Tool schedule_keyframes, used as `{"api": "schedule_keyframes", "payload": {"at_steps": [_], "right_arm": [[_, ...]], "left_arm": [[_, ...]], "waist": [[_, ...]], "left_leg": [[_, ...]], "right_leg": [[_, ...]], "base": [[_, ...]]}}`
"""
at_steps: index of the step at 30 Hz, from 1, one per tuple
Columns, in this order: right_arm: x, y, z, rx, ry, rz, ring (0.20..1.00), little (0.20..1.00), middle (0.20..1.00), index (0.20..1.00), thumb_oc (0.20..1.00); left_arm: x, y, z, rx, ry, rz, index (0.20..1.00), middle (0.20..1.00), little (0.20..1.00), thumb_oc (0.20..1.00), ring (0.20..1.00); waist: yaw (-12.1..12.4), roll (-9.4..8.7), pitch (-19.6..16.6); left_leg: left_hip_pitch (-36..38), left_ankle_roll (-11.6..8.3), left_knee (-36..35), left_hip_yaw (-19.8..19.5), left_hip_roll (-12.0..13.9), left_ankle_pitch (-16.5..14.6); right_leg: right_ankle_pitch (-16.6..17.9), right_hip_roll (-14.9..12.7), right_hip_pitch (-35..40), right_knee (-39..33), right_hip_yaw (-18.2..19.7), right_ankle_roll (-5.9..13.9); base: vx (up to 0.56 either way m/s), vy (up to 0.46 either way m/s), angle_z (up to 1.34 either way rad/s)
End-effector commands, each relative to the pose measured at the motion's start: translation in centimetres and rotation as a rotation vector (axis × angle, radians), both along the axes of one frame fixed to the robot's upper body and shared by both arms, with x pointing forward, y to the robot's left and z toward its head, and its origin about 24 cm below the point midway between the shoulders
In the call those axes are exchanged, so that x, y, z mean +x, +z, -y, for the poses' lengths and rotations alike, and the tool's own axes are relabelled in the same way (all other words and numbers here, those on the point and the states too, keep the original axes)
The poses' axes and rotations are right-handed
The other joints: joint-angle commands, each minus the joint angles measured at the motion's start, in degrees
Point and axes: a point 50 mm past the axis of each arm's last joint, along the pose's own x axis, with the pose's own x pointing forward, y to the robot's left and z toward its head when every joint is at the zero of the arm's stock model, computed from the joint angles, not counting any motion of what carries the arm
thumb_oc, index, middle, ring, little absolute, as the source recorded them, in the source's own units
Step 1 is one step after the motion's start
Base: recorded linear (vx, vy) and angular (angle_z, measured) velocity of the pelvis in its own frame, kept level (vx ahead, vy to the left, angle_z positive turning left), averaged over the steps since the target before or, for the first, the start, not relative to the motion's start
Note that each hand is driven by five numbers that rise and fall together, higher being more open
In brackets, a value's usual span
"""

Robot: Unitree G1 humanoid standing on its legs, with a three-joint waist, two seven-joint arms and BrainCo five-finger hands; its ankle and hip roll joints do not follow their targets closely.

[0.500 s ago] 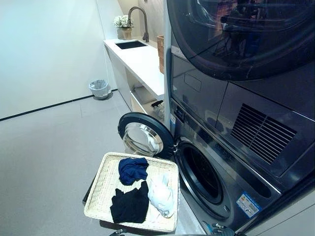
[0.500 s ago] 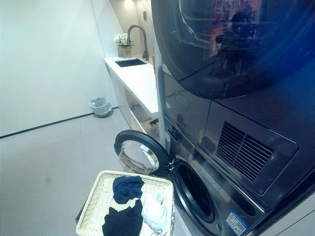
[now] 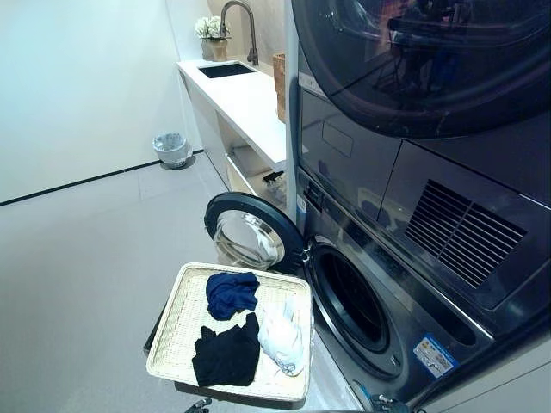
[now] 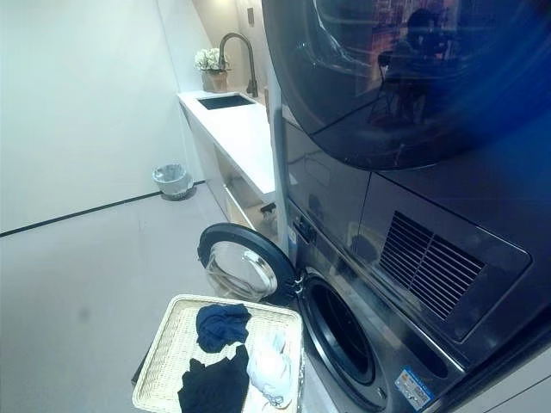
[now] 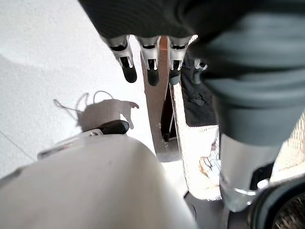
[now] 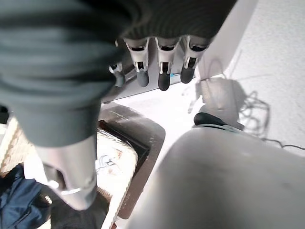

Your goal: Put the clothes into the washing machine.

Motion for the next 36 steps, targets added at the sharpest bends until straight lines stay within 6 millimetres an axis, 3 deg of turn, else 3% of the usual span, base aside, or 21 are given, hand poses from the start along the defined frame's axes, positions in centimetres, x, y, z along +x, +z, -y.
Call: {"api": "schedule_keyframes", "payload": {"at_steps": [1,8,18,20,26,29,36], "right_arm": [[4.1,1.2,-0.6,0.009,0.058,0.107,1.000,1.000,1.000,1.000,1.000],[6.9,2.5,-0.5,0.002,0.078,0.209,1.000,1.000,1.000,1.000,1.000],[9.1,3.8,0.0,-0.022,0.090,0.311,1.000,1.000,1.000,1.000,1.000],[11.3,5.1,-0.2,-0.031,0.097,0.391,1.000,1.000,1.000,1.000,1.000],[15.3,7.7,-1.8,0.014,0.073,0.532,1.000,1.000,1.000,1.000,1.000],[16.6,8.9,-2.7,0.060,0.070,0.592,1.000,1.000,1.000,1.000,1.000],[18.4,11.0,-4.0,0.123,0.054,0.690,1.000,1.000,1.000,1.000,1.000]], "left_arm": [[4.5,1.6,-0.9,0.164,0.048,0.172,1.000,1.000,1.000,1.000,1.000],[9.3,4.2,-1.6,0.296,0.096,0.382,1.000,1.000,1.000,1.000,1.000],[12.4,6.4,-2.4,0.470,0.125,0.466,1.000,1.000,1.000,1.000,1.000],[14.6,8.1,-3.1,0.533,0.149,0.517,1.000,1.000,1.000,1.000,1.000],[18.3,11.9,-5.4,0.624,0.181,0.587,1.000,1.000,1.000,1.000,1.000],[19.7,13.6,-6.6,0.708,0.120,0.577,1.000,1.000,1.000,1.000,1.000],[21.3,16.3,-8.4,0.785,0.130,0.555,1.000,1.000,1.000,1.000,1.000]], "waist": [[-0.7,-2.03,4.1],[-2.3,-1.64,9.2],[-3.9,-2.23,14.3],[-4.2,-3.31,17.7],[-5.3,-5.81,22.5],[-6.0,-7.04,23.0],[-8.1,-7.77,23.0]], "left_leg": [[-0.3,4.31,2.0,3.2,-5.6,-4.7],[-4.1,4.50,3.0,3.5,-5.6,-3.7],[-9.4,4.68,7.8,4.5,-6.5,-4.5],[-14.0,4.65,11.9,5.6,-6.8,-5.2],[-22.5,4.65,20.5,6.1,-6.7,-7.5],[-26.9,4.58,22.6,6.6,-6.4,-7.8],[-36.3,4.07,25.0,7.2,-5.9,-7.0]], "right_leg": [[-0.2,-0.2,-3.5,3.7,2.0,3.89],[0.9,-0.2,-8.4,5.1,3.8,3.48],[2.1,-0.7,-13.2,6.7,6.5,3.43],[3.3,-1.3,-17.1,7.6,7.7,3.63],[5.4,-2.1,-25.4,10.9,9.0,3.91],[5.9,-1.7,-30.1,12.4,9.6,4.16],[6.4,-0.7,-40.2,15.5,9.5,4.14]], "base": [[-0.03,0.038,-0.08],[-0.08,0.064,-0.04],[-0.03,0.085,-0.13],[-0.14,0.087,-0.13],[-0.10,0.038,-0.22],[-0.08,0.013,-0.14],[-0.07,0.050,-0.09]]}}
